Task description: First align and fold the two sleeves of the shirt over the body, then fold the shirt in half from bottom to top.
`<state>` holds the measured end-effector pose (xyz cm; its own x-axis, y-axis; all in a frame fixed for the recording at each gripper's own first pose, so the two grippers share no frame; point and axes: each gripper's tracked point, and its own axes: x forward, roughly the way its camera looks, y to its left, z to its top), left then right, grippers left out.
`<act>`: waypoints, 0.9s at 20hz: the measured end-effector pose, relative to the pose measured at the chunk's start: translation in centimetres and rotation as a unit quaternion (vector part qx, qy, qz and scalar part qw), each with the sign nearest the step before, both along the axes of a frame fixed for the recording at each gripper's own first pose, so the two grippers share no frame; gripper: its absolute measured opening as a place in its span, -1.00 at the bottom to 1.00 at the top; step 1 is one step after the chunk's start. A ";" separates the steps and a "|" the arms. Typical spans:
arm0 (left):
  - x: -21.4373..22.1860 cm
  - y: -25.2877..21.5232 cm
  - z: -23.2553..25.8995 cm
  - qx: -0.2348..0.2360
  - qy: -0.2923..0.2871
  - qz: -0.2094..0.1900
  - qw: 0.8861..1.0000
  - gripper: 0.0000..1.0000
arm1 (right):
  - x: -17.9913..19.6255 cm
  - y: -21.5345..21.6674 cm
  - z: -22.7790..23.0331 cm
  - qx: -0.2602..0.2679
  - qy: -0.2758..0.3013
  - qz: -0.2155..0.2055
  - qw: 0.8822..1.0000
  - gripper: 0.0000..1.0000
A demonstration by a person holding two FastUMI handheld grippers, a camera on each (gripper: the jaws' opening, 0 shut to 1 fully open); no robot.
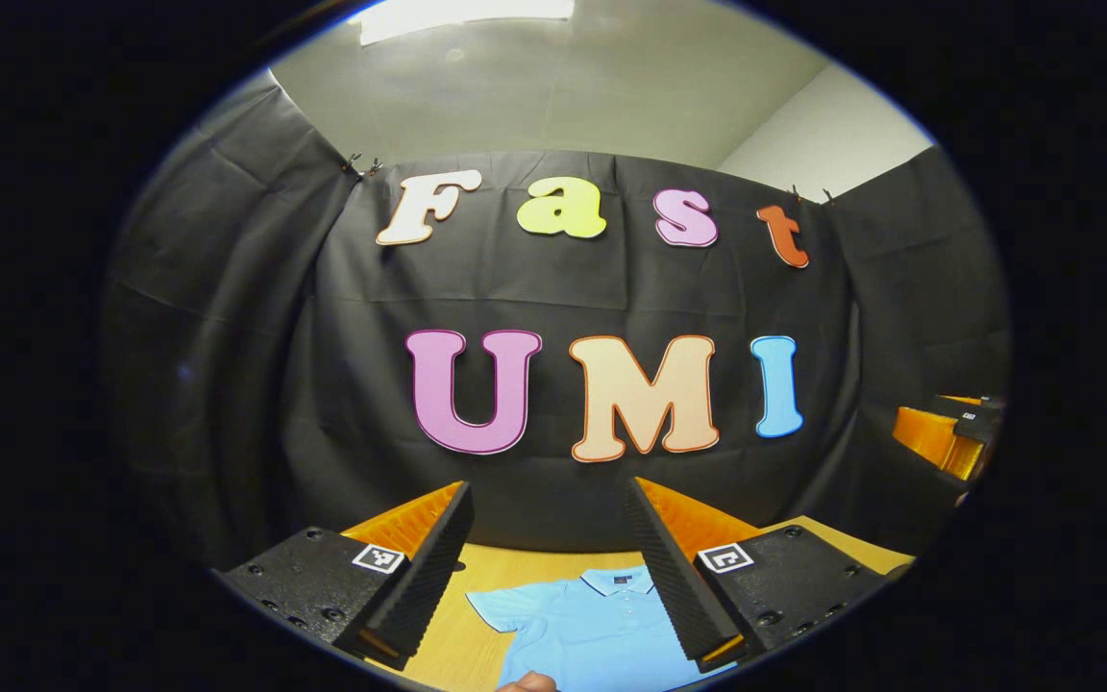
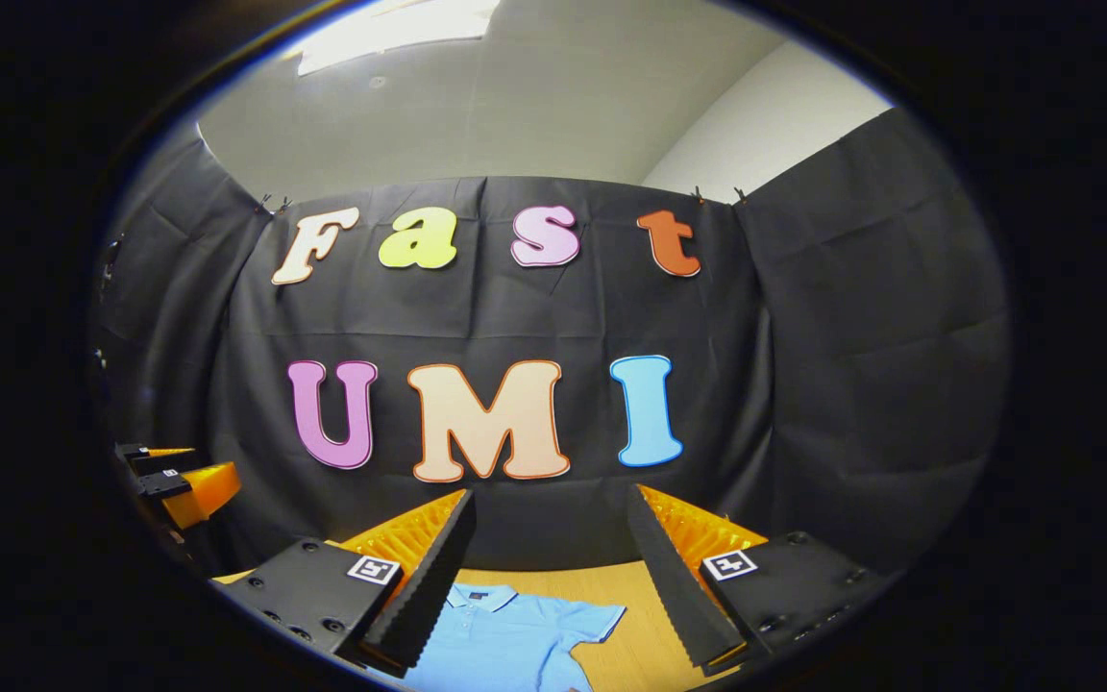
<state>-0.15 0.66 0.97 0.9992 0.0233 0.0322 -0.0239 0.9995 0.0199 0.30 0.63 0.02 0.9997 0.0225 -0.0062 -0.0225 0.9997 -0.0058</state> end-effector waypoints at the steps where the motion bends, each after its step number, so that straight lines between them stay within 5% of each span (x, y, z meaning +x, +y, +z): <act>1: -0.1 0.0 0.1 0.000 -0.001 0.000 1.000 0.89 | 0.0 -0.1 0.0 -0.001 -0.002 0.001 1.000 0.96; 11: -0.2 -0.1 -0.2 0.001 0.003 0.014 1.000 0.86 | 0.9 0.1 -1.4 -0.002 0.011 0.013 1.000 0.96; 18: 0.1 0.0 -0.6 0.007 0.007 0.034 0.999 0.89 | 4.9 -1.5 -4.6 -0.022 0.031 0.015 0.999 0.96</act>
